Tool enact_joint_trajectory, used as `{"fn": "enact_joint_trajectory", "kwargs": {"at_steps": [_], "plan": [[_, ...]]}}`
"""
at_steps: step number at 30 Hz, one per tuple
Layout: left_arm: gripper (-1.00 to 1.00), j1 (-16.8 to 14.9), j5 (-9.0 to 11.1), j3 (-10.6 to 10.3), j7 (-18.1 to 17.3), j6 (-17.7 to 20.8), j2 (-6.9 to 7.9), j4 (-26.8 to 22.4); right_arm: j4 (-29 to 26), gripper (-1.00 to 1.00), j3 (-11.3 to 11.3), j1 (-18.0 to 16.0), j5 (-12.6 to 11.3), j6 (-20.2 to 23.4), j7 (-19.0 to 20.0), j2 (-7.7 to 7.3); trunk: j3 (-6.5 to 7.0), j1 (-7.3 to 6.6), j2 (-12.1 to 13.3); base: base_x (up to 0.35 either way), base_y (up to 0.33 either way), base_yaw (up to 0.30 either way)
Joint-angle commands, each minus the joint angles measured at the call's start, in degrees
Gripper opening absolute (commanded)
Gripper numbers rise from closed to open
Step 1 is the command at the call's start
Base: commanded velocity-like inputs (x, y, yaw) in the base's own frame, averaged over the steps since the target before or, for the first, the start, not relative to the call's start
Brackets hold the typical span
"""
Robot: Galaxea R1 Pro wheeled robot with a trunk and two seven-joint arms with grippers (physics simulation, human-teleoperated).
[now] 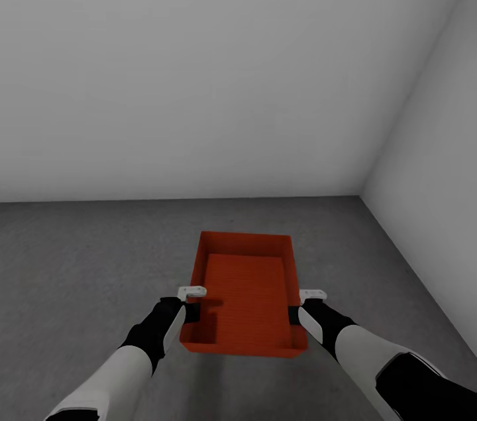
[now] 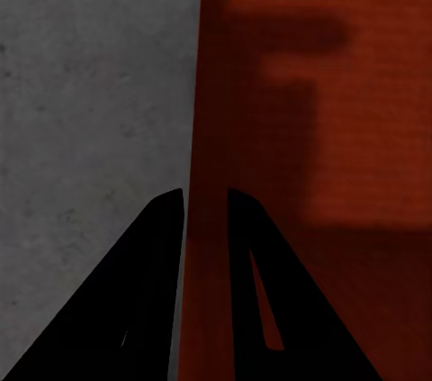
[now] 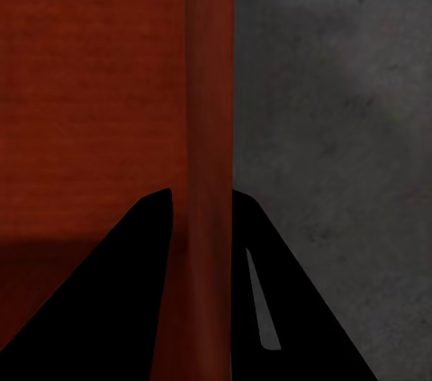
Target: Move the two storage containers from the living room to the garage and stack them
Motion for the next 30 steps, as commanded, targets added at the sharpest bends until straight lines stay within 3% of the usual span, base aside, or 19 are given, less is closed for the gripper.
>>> {"fn": "enact_joint_trajectory", "kwargs": {"at_steps": [1, 10, 30], "plan": [[-1.0, -0.1, -2.2, 0.8, 3.9, 0.5, -0.04, -0.7, -0.1, -1.0, 2.9, 0.0, -2.3, 0.1, -0.3, -0.03, -0.05, -0.01, 0.0, 0.0, 0.0, 0.0], [-1.0, -0.1, -2.2, 0.8, 3.9, 0.5, -0.04, -0.7, -0.1, -1.0, 2.9, 0.0, -2.3, 0.1, -0.3, -0.02, -0.05, -0.01, 0.0, 0.0, 0.0, 0.0], [-1.0, -0.1, -2.2, 0.7, 3.9, 0.5, -0.03, -0.6, -0.1, -1.0, 2.9, 0.0, -2.3, 0.1, -0.2, 0.05, -3.64, 4.39, -8.0, 0.0, 0.0, 0.0]]}}
